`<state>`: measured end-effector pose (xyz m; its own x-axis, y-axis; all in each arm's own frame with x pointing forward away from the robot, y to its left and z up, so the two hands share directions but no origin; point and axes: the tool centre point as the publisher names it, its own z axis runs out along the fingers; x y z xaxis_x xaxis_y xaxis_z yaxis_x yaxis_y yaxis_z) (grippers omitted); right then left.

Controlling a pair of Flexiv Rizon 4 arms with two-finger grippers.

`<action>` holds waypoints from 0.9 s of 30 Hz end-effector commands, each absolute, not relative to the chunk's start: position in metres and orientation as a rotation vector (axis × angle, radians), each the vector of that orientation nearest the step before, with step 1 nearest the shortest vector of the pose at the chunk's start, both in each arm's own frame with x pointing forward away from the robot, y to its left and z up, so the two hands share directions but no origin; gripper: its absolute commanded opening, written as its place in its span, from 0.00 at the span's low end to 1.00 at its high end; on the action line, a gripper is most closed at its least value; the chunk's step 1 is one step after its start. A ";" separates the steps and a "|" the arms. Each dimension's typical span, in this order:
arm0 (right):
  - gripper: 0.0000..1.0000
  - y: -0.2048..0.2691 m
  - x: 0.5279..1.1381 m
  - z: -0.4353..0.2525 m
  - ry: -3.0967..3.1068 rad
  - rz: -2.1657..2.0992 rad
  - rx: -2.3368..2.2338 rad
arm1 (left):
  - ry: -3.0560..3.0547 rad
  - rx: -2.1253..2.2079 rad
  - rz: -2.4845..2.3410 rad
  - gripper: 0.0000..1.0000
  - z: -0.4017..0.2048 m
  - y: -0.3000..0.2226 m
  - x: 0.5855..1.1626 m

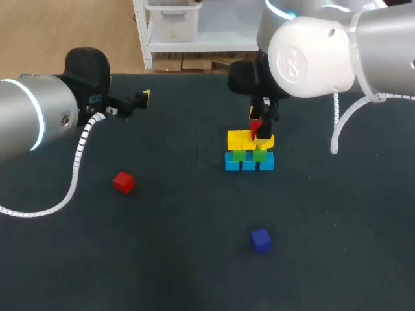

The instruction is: Place the blue cubes, place green cubes on the blue cubes, place the yellow cubes on the green cubes, then place the red cubes on the yellow cubes, and place purple cube on the red cubes.

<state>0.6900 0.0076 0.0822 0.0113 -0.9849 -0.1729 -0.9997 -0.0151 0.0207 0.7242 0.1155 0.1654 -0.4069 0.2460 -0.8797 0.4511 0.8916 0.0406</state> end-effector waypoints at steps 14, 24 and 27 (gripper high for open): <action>1.00 -0.039 0.705 0.097 2.120 0.217 -2.043 | 2.003 0.496 -0.239 1.00 0.164 0.114 0.723; 1.00 -0.058 0.683 0.086 2.140 0.299 -2.031 | 2.003 0.496 -0.239 1.00 0.164 0.114 0.723; 1.00 -0.059 0.676 0.080 2.135 0.314 -2.047 | 2.003 0.496 -0.239 1.00 0.164 0.114 0.723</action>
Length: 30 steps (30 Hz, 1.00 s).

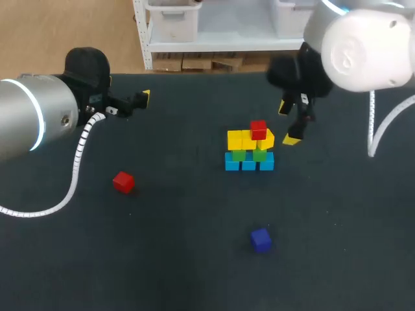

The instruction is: Place the blue cubes, place green cubes on the blue cubes, place the yellow cubes on the green cubes, then place the red cubes on the yellow cubes, and place purple cube on the red cubes.

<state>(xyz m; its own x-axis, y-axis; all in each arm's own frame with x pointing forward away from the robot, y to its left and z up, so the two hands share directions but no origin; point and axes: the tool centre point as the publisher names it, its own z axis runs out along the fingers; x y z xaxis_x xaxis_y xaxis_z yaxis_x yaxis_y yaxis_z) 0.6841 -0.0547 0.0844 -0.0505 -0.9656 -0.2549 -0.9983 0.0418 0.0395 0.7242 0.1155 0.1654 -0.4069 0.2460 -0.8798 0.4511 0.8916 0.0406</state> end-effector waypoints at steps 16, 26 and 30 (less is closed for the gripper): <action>1.00 -0.055 0.658 0.059 2.144 0.362 -2.099 | 2.003 0.496 -0.239 1.00 0.164 0.114 0.723; 1.00 -0.050 0.647 0.058 2.124 0.392 -2.126 | 2.003 0.496 -0.239 1.00 0.164 0.114 0.723; 1.00 -0.050 0.641 0.058 2.122 0.407 -2.128 | 2.003 0.496 -0.239 1.00 0.164 0.114 0.723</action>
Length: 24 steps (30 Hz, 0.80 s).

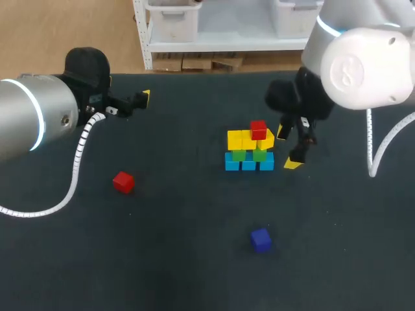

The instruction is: Place the blue cubes, place green cubes on the blue cubes, place the yellow cubes on the green cubes, then place the red cubes on the yellow cubes, and place purple cube on the red cubes.

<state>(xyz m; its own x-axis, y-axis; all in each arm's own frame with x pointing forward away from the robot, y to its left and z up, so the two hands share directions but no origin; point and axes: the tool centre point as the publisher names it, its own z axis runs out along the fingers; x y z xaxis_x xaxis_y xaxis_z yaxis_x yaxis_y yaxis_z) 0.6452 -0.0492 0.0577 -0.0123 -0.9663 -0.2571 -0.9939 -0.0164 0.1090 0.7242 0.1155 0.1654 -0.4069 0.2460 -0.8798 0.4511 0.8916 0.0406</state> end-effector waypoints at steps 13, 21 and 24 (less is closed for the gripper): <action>1.00 -0.051 0.630 0.058 2.112 0.445 -2.138 | 2.003 0.496 -0.239 1.00 0.164 0.114 0.723; 1.00 -0.046 0.624 0.058 2.095 0.458 -2.151 | 2.003 0.496 -0.239 1.00 0.164 0.114 0.723; 1.00 -0.045 0.623 0.059 2.091 0.460 -2.153 | 2.003 0.496 -0.239 1.00 0.164 0.114 0.723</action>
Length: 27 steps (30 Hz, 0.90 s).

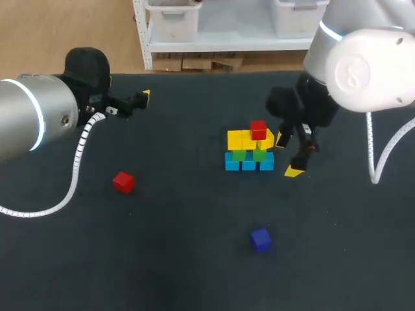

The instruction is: Place the blue cubes, place green cubes on the blue cubes, place the yellow cubes on the green cubes, then place the red cubes on the yellow cubes, and place purple cube on the red cubes.

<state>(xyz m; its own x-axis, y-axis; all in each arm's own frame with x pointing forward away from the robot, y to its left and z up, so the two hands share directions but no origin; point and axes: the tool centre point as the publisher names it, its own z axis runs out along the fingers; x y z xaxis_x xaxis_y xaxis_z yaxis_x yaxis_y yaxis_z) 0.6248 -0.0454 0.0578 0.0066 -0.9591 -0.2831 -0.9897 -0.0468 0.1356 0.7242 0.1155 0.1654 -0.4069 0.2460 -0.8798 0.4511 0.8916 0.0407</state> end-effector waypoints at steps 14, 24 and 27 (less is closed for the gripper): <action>1.00 -0.047 0.617 0.064 2.074 0.478 -2.159 | 2.003 0.496 -0.239 1.00 0.164 0.114 0.723; 1.00 -0.045 0.611 0.064 2.058 0.501 -2.174 | 2.003 0.496 -0.239 1.00 0.164 0.114 0.723; 1.00 -0.044 0.610 0.064 2.055 0.504 -2.179 | 2.003 0.496 -0.239 1.00 0.164 0.114 0.723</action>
